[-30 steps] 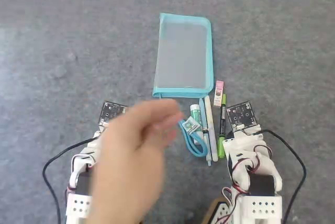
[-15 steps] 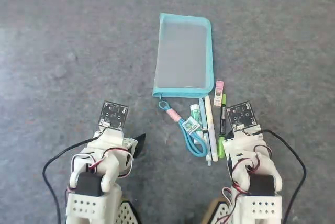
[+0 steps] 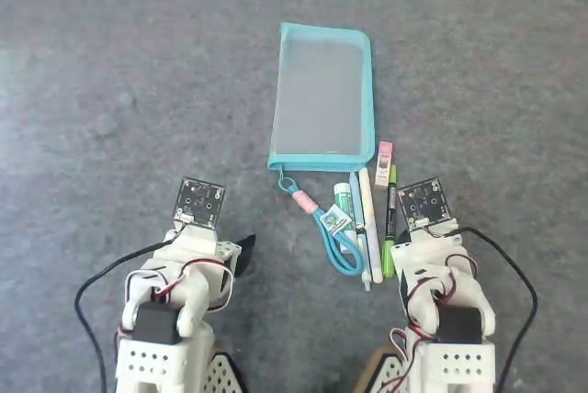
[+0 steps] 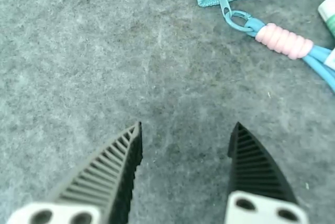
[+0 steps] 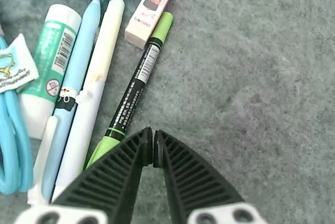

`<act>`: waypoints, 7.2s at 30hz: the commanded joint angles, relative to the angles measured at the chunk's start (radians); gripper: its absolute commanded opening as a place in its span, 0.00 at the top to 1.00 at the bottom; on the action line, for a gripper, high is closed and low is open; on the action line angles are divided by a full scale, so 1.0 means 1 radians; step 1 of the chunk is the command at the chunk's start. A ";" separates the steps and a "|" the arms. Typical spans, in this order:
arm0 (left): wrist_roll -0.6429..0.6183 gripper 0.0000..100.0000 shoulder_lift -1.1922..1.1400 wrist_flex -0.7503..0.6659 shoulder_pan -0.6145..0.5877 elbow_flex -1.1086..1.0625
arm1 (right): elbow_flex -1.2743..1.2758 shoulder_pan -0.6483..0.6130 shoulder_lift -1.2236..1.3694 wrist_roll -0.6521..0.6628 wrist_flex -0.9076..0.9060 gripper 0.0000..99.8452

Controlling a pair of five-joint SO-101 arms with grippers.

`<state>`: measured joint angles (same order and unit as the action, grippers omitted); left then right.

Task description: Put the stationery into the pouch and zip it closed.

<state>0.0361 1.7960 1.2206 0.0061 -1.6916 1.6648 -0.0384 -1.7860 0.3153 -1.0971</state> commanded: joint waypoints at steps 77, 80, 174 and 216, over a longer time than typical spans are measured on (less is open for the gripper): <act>-0.011 0.74 -0.003 0.002 -0.005 0.007 | 0.018 0.005 -0.015 -0.009 -0.007 0.99; -0.011 0.74 -0.003 0.002 -0.005 0.007 | 0.018 0.005 -0.015 -0.009 -0.007 0.99; -0.011 0.74 -0.003 0.002 -0.005 0.007 | -1.557 -0.634 2.035 -0.040 0.019 0.75; -0.012 0.74 -0.003 0.002 -0.005 0.007 | -1.422 -0.599 2.103 -0.109 0.096 0.99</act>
<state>0.0376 1.7960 1.2206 0.0061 -1.6916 0.2440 -0.6414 0.3237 0.2171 -1.0081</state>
